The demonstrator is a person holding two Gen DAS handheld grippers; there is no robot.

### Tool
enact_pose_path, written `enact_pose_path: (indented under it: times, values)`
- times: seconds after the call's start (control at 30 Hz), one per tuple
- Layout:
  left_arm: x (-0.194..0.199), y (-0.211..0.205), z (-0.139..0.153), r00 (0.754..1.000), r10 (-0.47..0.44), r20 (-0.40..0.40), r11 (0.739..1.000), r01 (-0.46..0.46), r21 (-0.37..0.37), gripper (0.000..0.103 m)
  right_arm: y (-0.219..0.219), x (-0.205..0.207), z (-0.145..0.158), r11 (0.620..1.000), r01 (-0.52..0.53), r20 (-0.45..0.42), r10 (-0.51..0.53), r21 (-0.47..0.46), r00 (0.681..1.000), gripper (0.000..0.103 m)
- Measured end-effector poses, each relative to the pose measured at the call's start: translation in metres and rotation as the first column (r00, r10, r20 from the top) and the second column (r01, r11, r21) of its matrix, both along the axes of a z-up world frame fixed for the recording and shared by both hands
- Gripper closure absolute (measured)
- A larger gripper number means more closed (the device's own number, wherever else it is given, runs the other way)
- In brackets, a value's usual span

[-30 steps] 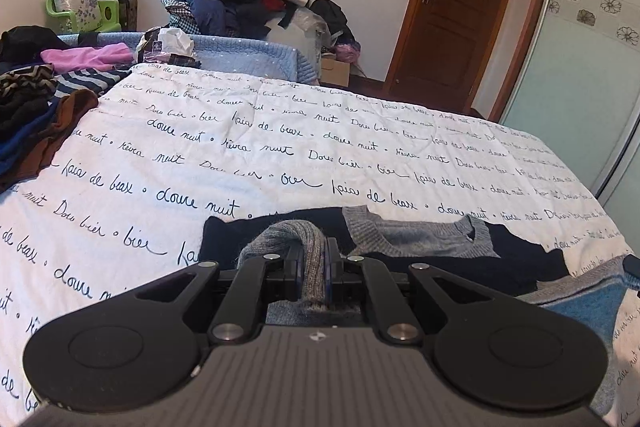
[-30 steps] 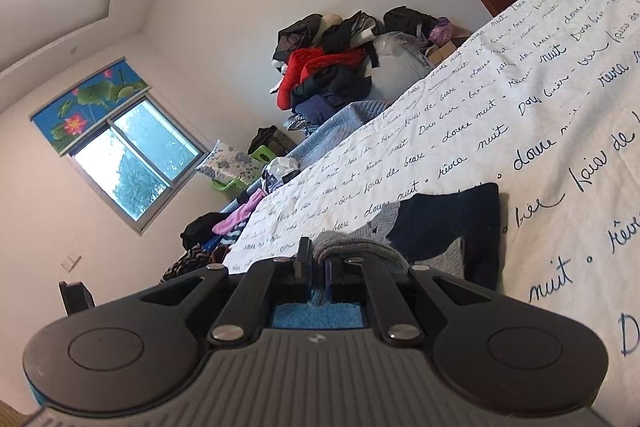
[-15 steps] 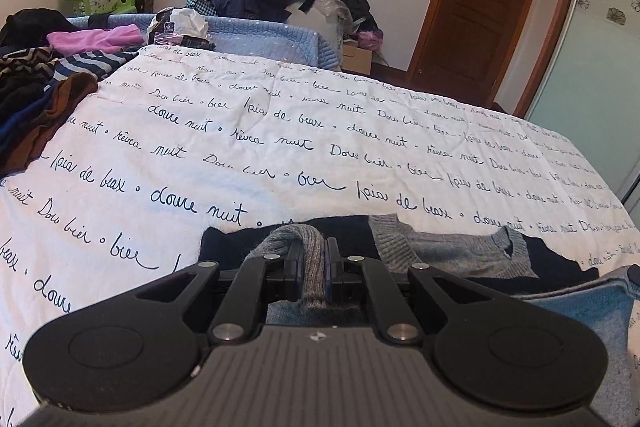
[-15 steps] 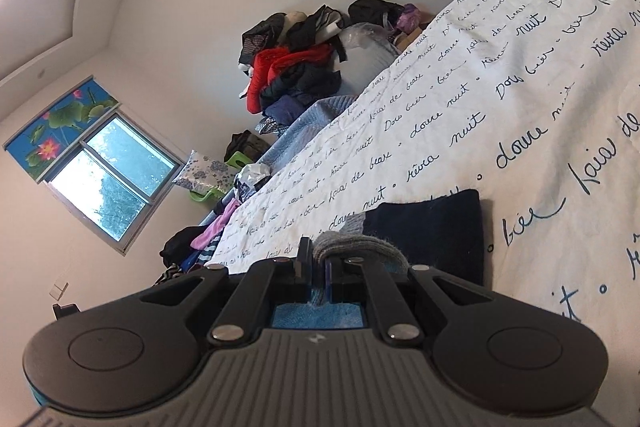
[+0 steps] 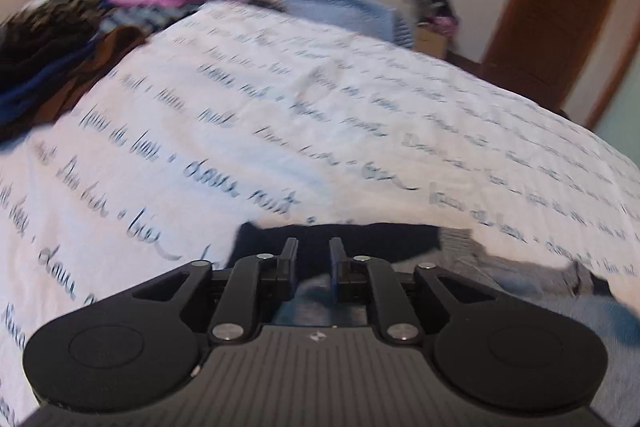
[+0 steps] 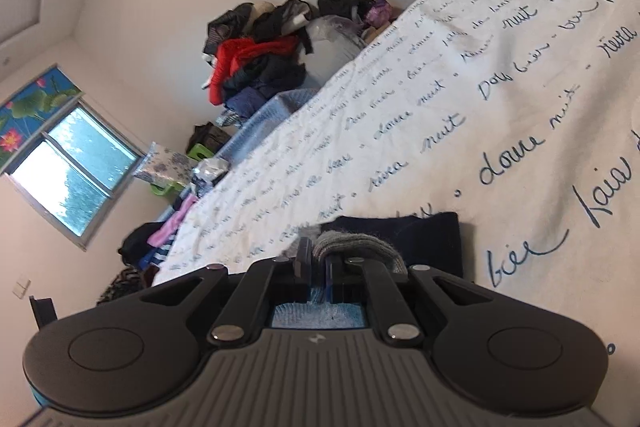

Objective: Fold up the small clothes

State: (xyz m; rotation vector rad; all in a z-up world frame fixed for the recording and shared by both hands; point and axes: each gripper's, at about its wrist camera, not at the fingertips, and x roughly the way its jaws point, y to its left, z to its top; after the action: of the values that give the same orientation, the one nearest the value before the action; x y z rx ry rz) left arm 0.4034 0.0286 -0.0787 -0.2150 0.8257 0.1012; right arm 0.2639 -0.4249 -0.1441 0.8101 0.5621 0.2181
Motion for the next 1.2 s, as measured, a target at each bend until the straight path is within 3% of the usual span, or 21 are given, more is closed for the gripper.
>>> enact_pose_path:
  times: [0.1, 0.17, 0.27, 0.33, 0.43, 0.53, 0.7, 0.77, 0.87, 1.0, 1.1, 1.2]
  values:
    - [0.004, 0.027, -0.003, 0.986, 0.161, -0.047, 0.979, -0.166, -0.12, 0.078, 0.0, 0.0, -0.004, 1.0, 0.018, -0.031, -0.018, -0.023, 0.999, 0.091]
    - [0.004, 0.038, 0.002, 0.971, 0.23, -0.06, 0.962, -0.236, -0.135, 0.078, -0.002, -0.005, -0.001, 0.999, 0.021, -0.035, -0.023, -0.048, 0.999, 0.088]
    - [-0.002, 0.032, 0.019, 0.968, 0.251, -0.004, 0.968, -0.251, -0.008, 0.065, 0.008, -0.026, 0.019, 0.985, -0.004, 0.007, 0.005, -0.171, 1.0, 0.088]
    - [-0.017, 0.019, 0.034, 0.976, 0.204, 0.073, 0.976, -0.209, 0.064, 0.041, 0.025, -0.048, 0.034, 0.954, -0.057, 0.054, 0.076, -0.296, 0.996, 0.087]
    - [-0.05, -0.006, 0.045, 0.981, 0.109, 0.162, 0.982, -0.131, 0.133, 0.021, 0.055, -0.078, 0.044, 0.886, -0.141, 0.063, 0.188, -0.441, 0.98, 0.069]
    - [-0.085, -0.028, 0.045, 0.98, 0.012, 0.2, 0.987, -0.044, 0.155, 0.018, 0.077, -0.106, 0.045, 0.849, -0.177, 0.066, 0.241, -0.497, 0.968, 0.047]
    - [-0.131, -0.045, 0.024, 0.983, -0.074, 0.169, 0.994, 0.058, 0.095, 0.017, 0.101, -0.141, 0.044, 0.84, -0.222, 0.067, 0.291, -0.495, 0.954, 0.043]
    - [-0.145, -0.046, 0.012, 0.983, -0.095, 0.154, 0.991, 0.079, 0.107, 0.017, 0.111, -0.151, 0.044, 0.826, -0.236, 0.064, 0.311, -0.512, 0.948, 0.033]
    - [-0.161, -0.037, 0.0, 0.984, -0.103, 0.148, 0.982, 0.077, 0.175, 0.017, 0.122, -0.157, 0.043, 0.811, -0.258, 0.07, 0.343, -0.525, 0.937, 0.031]
    - [-0.164, -0.019, -0.009, 0.986, -0.107, 0.13, 0.97, 0.075, 0.229, 0.017, 0.127, -0.147, 0.038, 0.816, -0.27, 0.008, 0.319, -0.511, 0.948, 0.031]
    - [-0.168, -0.01, -0.016, 0.986, -0.114, 0.121, 0.953, 0.074, 0.295, 0.017, 0.138, -0.147, 0.036, 0.815, -0.295, 0.007, 0.344, -0.498, 0.939, 0.031]
    - [-0.172, -0.004, -0.023, 0.989, -0.116, 0.093, 0.95, 0.083, 0.301, 0.017, 0.155, -0.145, 0.029, 0.791, -0.326, -0.012, 0.374, -0.518, 0.927, 0.027]
